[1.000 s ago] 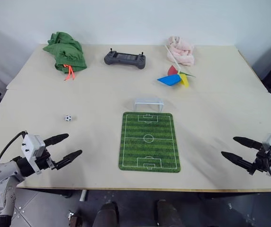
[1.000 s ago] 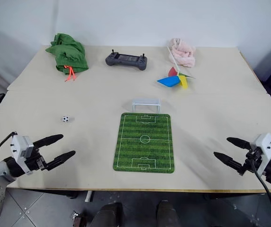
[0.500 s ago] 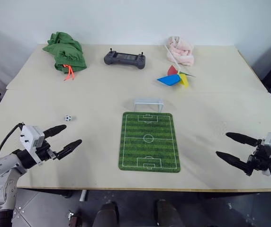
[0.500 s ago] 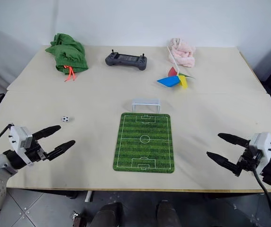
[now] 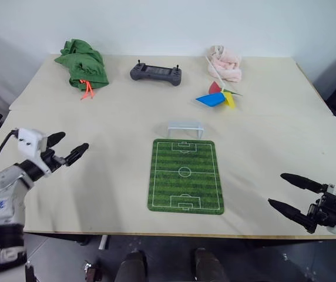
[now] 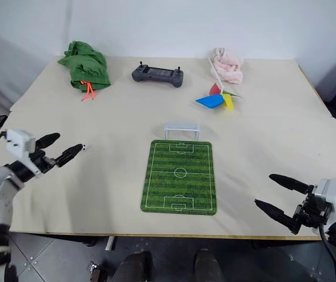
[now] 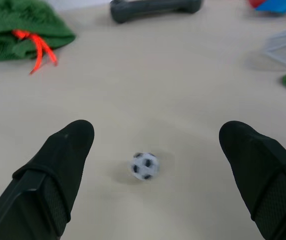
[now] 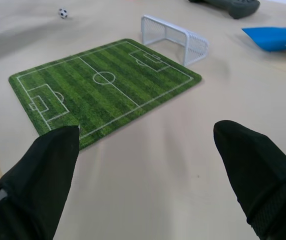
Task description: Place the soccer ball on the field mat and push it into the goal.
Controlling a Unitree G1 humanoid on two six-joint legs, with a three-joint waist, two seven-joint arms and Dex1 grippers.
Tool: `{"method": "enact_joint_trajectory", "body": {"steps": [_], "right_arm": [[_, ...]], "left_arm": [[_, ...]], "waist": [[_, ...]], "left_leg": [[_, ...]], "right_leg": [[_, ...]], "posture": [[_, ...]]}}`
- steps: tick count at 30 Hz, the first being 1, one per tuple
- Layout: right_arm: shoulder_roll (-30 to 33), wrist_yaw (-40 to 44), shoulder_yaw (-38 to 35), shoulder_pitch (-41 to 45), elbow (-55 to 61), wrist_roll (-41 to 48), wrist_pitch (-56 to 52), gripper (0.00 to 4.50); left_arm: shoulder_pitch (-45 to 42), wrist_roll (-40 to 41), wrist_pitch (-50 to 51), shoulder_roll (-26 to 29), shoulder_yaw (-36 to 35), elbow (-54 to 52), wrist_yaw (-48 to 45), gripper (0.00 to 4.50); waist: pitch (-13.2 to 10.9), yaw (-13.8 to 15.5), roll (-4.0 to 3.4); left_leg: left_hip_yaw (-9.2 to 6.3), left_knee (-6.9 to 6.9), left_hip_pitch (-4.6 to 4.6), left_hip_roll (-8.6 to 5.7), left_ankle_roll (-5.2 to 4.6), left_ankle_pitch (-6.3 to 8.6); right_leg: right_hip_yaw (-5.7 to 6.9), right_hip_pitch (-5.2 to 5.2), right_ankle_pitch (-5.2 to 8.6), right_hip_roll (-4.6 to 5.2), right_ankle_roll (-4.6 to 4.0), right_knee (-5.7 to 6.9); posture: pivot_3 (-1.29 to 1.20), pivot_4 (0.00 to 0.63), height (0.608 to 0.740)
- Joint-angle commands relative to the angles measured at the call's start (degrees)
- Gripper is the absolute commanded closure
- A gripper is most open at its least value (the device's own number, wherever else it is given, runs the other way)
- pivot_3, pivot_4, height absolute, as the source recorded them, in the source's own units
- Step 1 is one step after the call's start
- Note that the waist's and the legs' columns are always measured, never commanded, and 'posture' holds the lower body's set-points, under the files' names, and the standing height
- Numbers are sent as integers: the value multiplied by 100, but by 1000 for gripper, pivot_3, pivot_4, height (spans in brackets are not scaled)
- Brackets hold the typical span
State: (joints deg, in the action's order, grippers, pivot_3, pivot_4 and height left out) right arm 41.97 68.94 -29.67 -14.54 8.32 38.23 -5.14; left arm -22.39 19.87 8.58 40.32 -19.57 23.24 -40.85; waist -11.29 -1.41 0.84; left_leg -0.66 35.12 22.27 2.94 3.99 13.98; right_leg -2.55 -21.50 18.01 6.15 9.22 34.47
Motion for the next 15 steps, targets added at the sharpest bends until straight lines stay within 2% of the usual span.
{"method": "enact_joint_trajectory", "body": {"steps": [1, 13, 15], "right_arm": [[-19, -11, -190, -87, 149, 64, 59, 0], [-37, 73, -402, -230, 178, 216, 127, 0], [-31, 109, -398, -251, 145, 183, 135, 0]], "left_arm": [[-339, -288, -134, -26, 189, 555, 143, 19], [-1155, -798, -399, -32, 667, 2285, -73, 19], [-1267, -809, -560, -69, 674, 2483, -111, 394]], "waist": [[0, -14, 0], [-1, 0, 7], [-1, 1, 7]], "left_leg": [[0, 0, 0, 0, 1, 0], [0, -1, 0, 2, 7, 1], [0, -1, -4, 2, 7, -1]], "right_leg": [[0, 0, -2, 0, 3, 0], [0, -3, -4, -6, 13, 4], [1, -1, -4, -6, 13, 7]], "posture": [[0, 150, 740], [0, 150, 740], [0, 150, 740]]}}
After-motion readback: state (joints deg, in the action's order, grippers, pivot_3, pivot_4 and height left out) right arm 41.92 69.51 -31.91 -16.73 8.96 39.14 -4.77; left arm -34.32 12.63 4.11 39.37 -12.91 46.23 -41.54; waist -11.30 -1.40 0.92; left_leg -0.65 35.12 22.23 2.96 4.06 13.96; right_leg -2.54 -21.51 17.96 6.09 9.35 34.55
